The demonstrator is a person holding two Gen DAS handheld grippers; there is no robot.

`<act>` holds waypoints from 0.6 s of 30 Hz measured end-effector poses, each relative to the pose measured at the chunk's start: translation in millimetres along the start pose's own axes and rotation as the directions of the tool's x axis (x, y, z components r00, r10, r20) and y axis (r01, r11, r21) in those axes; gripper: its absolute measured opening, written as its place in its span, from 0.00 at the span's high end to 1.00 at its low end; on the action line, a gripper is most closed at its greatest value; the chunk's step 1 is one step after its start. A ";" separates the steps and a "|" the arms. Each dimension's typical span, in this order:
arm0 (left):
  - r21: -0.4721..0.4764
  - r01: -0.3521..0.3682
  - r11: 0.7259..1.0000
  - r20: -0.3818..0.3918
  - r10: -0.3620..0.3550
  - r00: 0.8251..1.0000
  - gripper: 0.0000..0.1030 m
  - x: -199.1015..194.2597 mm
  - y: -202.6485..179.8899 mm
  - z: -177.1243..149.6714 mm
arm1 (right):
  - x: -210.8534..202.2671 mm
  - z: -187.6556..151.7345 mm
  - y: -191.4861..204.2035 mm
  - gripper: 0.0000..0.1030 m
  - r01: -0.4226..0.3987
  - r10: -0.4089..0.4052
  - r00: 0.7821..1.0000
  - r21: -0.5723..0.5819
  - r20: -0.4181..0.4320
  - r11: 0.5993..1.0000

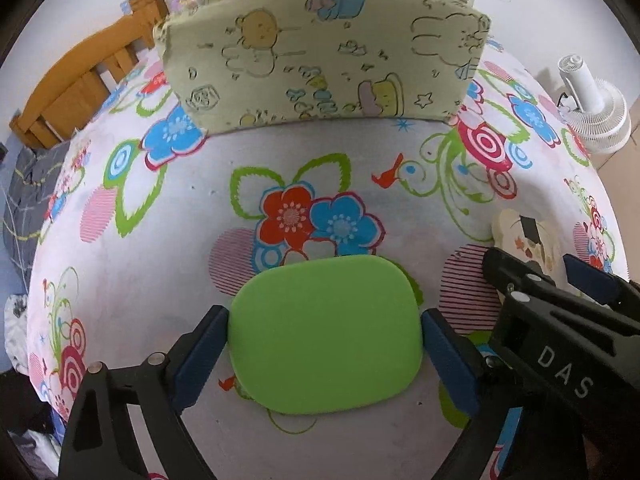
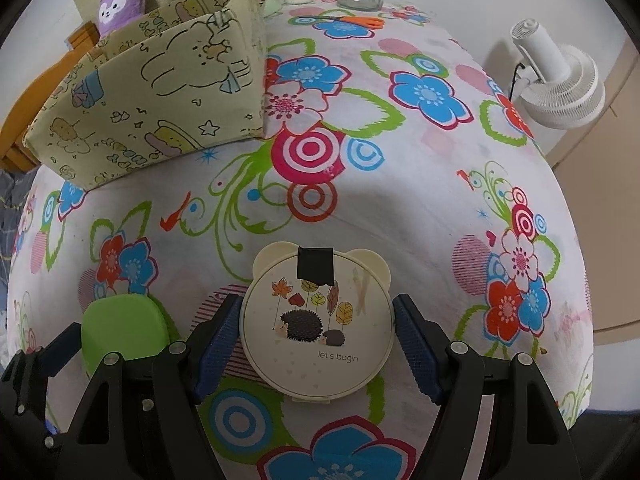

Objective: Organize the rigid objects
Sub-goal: 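Lift the green lid with the left tool while the right tool carries the tin toward the box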

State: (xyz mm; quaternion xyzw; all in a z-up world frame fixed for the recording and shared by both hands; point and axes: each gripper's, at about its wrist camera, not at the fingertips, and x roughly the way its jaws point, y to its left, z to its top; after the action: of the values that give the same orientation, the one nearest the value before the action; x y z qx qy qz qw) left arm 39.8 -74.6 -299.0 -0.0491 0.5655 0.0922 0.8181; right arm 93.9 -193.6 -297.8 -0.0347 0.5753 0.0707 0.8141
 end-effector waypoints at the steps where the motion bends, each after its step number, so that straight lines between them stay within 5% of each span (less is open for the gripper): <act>1: 0.008 0.009 1.000 -0.003 -0.009 1.000 0.07 0.7 -0.6 1.0 | -0.2 0.0 -0.5 0.25 0.004 -0.004 1.000 0.003 0.001 1.000; 18: 0.065 0.018 0.998 0.106 -0.025 0.994 0.07 -38.1 9.9 30.6 | -36.7 14.3 6.3 0.25 -0.006 0.003 0.997 0.044 0.081 0.999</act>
State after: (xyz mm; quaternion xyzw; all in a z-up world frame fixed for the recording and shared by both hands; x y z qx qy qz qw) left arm 52.7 -62.9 -252.3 -0.0239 0.5232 0.0675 0.8492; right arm 94.2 -188.1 -258.3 -0.0128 0.5433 0.0611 0.8372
